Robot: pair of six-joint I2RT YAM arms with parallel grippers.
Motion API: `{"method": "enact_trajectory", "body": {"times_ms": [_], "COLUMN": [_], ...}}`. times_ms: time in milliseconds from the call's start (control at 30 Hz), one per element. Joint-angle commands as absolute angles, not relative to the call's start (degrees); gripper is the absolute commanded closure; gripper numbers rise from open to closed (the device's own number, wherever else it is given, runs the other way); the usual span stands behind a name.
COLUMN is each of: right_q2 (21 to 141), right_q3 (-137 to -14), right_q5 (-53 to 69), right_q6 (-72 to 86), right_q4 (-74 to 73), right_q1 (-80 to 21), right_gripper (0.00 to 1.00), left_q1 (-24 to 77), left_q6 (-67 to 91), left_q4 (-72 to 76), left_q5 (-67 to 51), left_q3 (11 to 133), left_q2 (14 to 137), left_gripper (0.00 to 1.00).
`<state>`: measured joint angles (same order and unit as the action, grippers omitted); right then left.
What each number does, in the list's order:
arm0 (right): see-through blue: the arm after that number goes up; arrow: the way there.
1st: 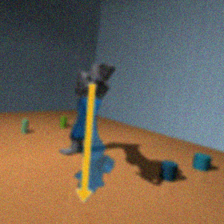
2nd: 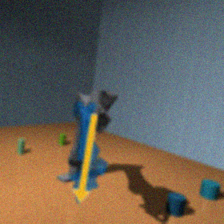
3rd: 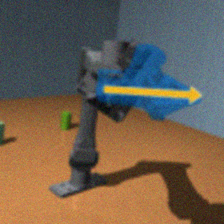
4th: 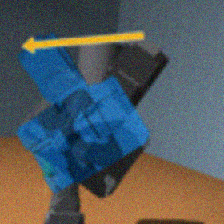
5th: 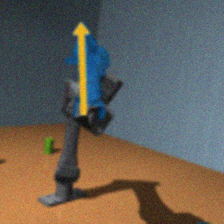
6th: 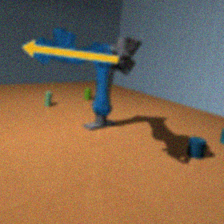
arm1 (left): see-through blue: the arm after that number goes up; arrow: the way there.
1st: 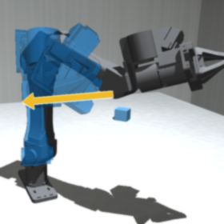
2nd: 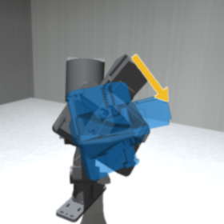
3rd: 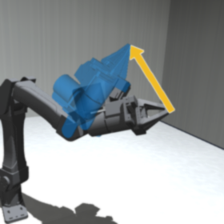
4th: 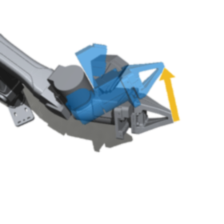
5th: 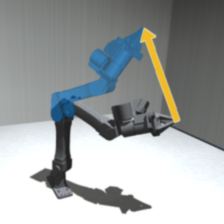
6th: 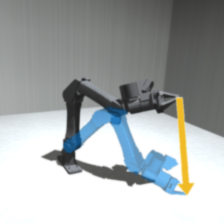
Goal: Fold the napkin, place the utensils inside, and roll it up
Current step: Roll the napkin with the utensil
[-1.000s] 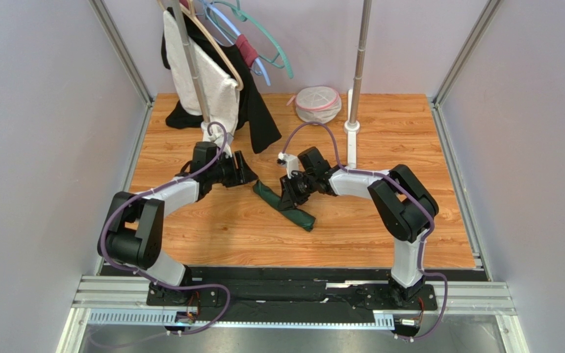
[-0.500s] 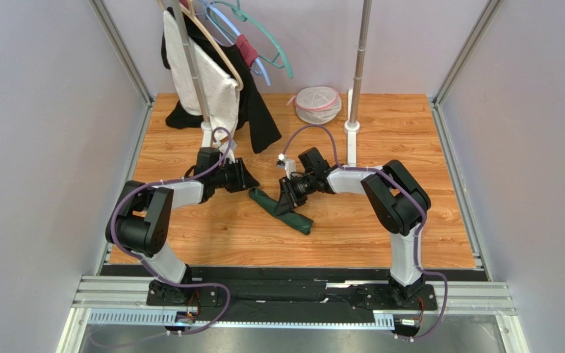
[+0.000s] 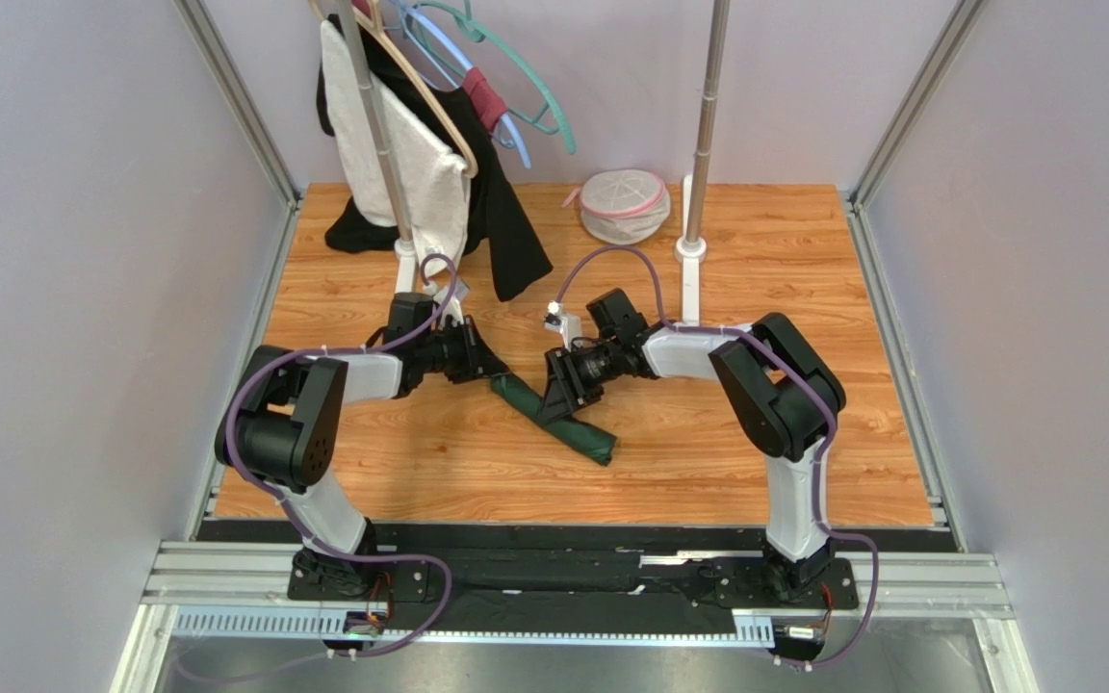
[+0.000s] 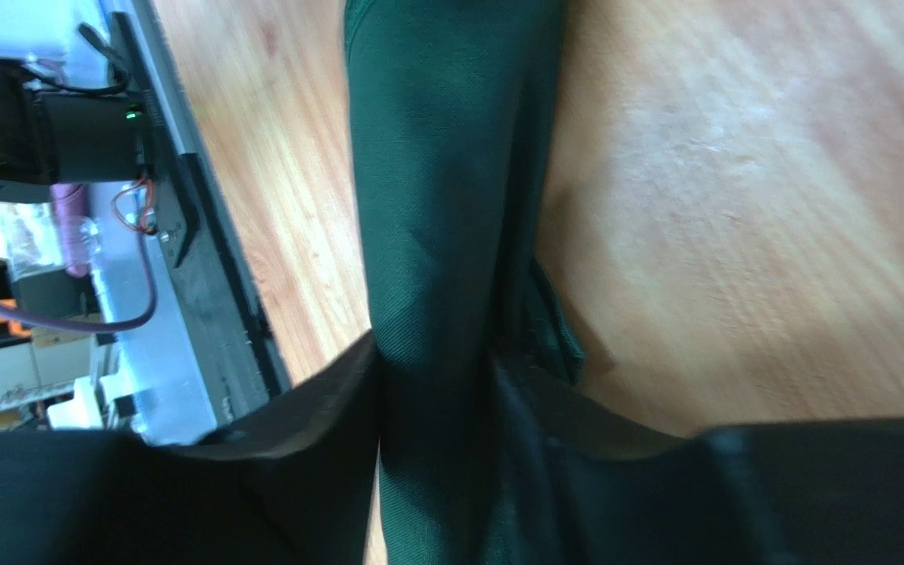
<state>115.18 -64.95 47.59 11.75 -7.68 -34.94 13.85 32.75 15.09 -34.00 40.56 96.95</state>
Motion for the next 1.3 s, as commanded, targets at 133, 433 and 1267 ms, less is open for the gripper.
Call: {"method": "enact_trajectory", "body": {"times_ms": [133, 433, 1267], "right_q2": [111.19, 100.83, 102.13], "right_q3": [-65.21, -67.06, -62.58], "right_q5": [35.25, 26.11, -8.80], "right_q6": [6.95, 6.77, -9.32], "right_q4": [-18.45, -20.66, -12.39], "right_q1": [-33.93, -35.32, -55.63], "right_gripper": [0.42, 0.39, 0.46], "left_q1": [13.97, 13.97, 13.97], "left_q6": [31.91, 29.88, 28.65], "left_q4": [13.45, 9.05, 5.10], "left_q5": [-34.54, -32.96, -32.26], "left_q3": [42.71, 46.32, 49.48], "left_q2": [98.70, 100.72, 102.13], "left_gripper": [1.00, 1.00, 1.00]}}
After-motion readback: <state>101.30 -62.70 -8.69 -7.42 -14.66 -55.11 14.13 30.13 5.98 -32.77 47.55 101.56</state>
